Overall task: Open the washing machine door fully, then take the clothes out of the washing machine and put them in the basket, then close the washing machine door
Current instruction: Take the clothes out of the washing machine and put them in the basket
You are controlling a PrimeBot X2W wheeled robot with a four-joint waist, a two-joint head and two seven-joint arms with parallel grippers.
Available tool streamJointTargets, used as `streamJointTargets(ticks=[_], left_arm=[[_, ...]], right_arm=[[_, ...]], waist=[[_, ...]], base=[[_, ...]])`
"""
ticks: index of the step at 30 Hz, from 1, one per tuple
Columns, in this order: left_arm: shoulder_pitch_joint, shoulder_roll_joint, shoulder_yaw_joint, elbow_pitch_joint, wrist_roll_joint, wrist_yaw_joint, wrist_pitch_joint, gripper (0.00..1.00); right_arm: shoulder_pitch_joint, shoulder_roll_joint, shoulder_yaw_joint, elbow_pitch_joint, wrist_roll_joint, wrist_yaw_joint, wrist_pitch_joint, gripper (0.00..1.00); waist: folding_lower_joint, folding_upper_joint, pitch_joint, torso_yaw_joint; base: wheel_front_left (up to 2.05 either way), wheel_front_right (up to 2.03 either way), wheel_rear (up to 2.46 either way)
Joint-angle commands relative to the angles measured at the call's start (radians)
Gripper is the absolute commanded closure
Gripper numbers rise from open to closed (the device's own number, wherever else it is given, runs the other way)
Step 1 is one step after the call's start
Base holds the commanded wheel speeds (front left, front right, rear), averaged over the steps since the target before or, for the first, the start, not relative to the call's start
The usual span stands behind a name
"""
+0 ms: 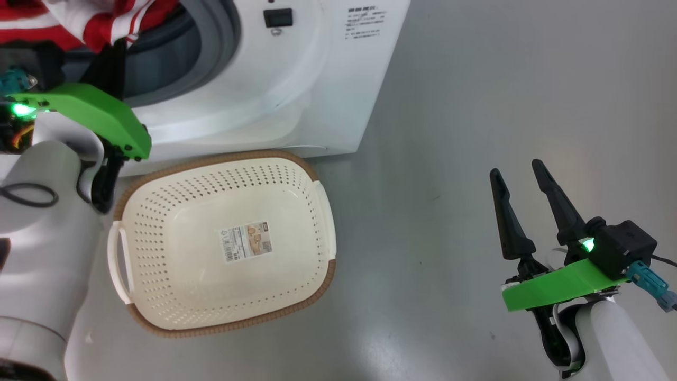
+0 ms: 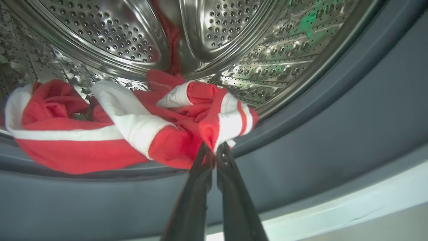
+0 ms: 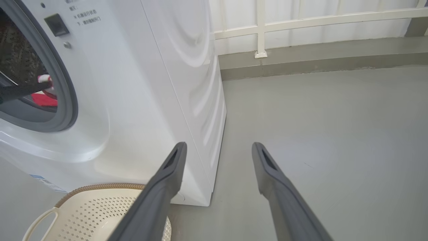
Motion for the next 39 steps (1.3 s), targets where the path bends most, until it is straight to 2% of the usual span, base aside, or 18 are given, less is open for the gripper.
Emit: streamJointTargets(ticks=[1,8,12,30,39], left_arm=[[0.032,0.051,0.050,-0.062,0.016,0.016,-0.012,1.00],[0.148,0.035,0.166,-0.219,0.087,0.043,-0.012,1.00],[0.219,0.014,0.243,-0.302,0.146,0.044,-0.012,1.00],[0.476,-0.091,0.527,-0.601,0.353,0.007,-0.012,1.00],[0.605,-0.140,0.598,-0.783,0.410,-0.002,-0.012,1.00]], right_arm=[[0.019,-0.005,0.018,-0.019,0.002,0.006,-0.006,0.00],[0.037,-0.014,0.013,-0.016,0.001,0.006,-0.006,0.00],[0.048,-0.020,0.011,-0.014,0.001,0.006,-0.006,0.00],[0.110,-0.033,0.013,-0.006,0.005,0.006,-0.006,0.00],[0.142,-0.037,0.009,-0.004,0.007,0.006,-0.006,0.00]], waist=[[0.0000,0.0000,-0.019,0.017],[0.0000,0.0000,-0.053,0.039],[0.0000,0.0000,-0.074,0.051],[0.0000,0.0000,-0.175,0.072],[0.0000,0.0000,-0.215,0.073]], base=[[0.00,0.00,0.00],[0.00,0.00,0.00],[0.00,0.00,0.00],[0.00,0.00,0.00],[0.00,0.00,0.00]])
